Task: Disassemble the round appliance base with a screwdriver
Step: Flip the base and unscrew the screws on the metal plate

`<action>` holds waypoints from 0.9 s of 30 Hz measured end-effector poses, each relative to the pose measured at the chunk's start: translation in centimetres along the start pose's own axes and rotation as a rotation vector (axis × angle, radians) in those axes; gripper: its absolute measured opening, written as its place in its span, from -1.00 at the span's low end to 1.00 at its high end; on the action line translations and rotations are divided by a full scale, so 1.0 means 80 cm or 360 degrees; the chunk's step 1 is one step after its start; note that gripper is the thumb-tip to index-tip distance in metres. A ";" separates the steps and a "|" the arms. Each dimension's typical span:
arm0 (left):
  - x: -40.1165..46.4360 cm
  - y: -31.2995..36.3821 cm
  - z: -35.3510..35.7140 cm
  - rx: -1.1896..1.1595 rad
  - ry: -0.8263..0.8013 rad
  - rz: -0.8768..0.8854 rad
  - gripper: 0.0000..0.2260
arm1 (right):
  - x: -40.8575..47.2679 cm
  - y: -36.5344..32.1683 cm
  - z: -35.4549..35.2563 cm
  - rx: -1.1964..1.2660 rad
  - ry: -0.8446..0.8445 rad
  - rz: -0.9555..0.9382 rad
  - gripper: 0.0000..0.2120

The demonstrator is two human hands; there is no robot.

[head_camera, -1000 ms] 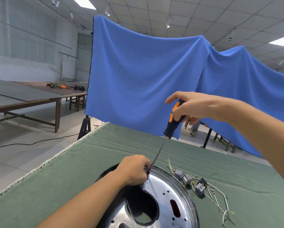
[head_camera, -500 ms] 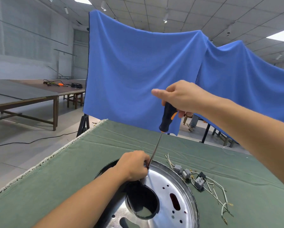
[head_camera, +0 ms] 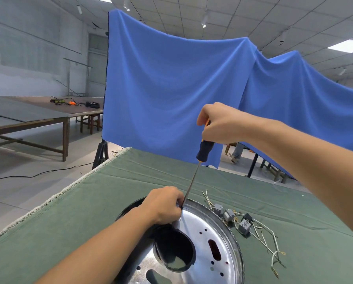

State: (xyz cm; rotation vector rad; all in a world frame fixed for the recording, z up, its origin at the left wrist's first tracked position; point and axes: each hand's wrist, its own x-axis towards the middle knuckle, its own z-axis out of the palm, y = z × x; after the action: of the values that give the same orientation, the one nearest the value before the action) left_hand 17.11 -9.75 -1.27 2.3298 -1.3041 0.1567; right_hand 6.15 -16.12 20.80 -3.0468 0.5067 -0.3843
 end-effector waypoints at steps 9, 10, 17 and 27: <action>0.000 -0.002 0.001 0.0022 0.0012 0.0054 -0.86 | 0.007 0.011 0.015 -0.0171 0.0353 0.0121 -0.87; 0.000 -0.002 0.001 0.0027 0.0014 0.0059 -0.86 | 0.008 0.011 0.013 -0.0086 0.0279 0.0121 -0.88; -0.001 0.000 -0.002 0.0018 -0.0010 0.0031 -0.86 | 0.007 0.010 0.019 -0.0233 0.0470 0.0183 -0.74; 0.000 -0.002 0.000 0.0031 -0.0005 0.0056 -0.87 | 0.006 0.016 0.021 -0.0221 0.0491 0.0096 -0.77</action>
State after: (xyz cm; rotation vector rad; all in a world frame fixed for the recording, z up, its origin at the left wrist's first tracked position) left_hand 17.26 -9.63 -1.32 2.3246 -1.3516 0.1781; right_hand 6.64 -17.48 19.18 -3.1071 0.6611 -0.8585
